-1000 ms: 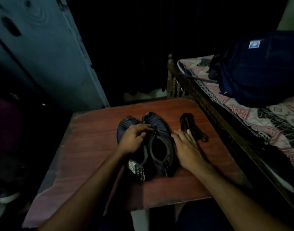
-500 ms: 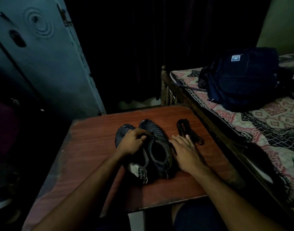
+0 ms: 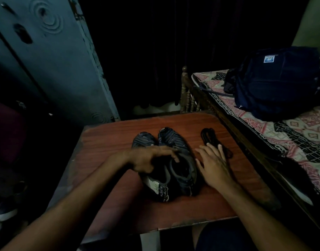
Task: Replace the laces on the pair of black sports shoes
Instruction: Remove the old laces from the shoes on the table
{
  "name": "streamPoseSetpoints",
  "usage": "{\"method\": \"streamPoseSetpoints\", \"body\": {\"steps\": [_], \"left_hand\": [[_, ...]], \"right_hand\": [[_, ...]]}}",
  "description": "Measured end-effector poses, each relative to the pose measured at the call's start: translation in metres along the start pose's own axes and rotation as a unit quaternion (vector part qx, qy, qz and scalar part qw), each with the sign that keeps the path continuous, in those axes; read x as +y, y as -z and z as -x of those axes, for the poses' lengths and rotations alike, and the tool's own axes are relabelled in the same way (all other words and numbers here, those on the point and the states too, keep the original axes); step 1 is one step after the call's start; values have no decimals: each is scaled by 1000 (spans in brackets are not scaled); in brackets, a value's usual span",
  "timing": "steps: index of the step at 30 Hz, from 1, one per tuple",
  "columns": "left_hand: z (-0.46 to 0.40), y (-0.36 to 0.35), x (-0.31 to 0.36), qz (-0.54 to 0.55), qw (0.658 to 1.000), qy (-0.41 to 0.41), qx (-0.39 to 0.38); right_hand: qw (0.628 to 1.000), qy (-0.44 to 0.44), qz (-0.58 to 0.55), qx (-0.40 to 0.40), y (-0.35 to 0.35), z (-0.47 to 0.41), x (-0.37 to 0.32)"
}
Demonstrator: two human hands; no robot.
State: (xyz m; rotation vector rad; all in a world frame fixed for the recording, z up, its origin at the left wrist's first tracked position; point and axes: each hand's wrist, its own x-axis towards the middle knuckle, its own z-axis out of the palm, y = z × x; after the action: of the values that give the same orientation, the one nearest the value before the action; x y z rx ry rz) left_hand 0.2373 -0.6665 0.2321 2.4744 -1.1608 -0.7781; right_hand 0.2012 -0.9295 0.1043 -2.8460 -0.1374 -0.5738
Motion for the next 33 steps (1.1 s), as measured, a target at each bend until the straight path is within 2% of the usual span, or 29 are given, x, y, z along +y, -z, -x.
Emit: {"method": "streamPoseSetpoints", "body": {"steps": [2, 6, 12, 14, 18, 22, 24, 27, 30, 33], "left_hand": [[-4, -3, 2, -91, 996, 8, -5], [-13, -1, 6, -240, 969, 42, 38], [-26, 2, 10, -344, 913, 172, 139], [-32, 5, 7, -318, 903, 234, 169], [-38, 11, 1, -224, 885, 347, 213], [-35, 19, -15, -84, 883, 395, 240], [-28, 15, -31, -24, 887, 375, 270], [-9, -6, -45, 42, 903, 307, 297], [8, -35, -46, 81, 894, 263, 353], [6, -55, -49, 105, 856, 247, 441]], "right_hand": [[1000, -1, 2, -5, 0, 1, -1], [1000, -17, -9, -18, -1, 3, -5], [994, -55, -98, -4, 4, 4, -5], [987, -73, -142, 29, 7, 5, -5], [972, -53, -219, 70, 20, 13, -12], [956, 7, -280, 90, 42, 26, -60], [952, 59, -300, 15, 50, 31, -89], [951, 98, -260, -132, 45, 30, -112], [963, 91, -189, -167, 34, 22, -107], [961, 88, -198, -169, 30, 10, -88]]}}
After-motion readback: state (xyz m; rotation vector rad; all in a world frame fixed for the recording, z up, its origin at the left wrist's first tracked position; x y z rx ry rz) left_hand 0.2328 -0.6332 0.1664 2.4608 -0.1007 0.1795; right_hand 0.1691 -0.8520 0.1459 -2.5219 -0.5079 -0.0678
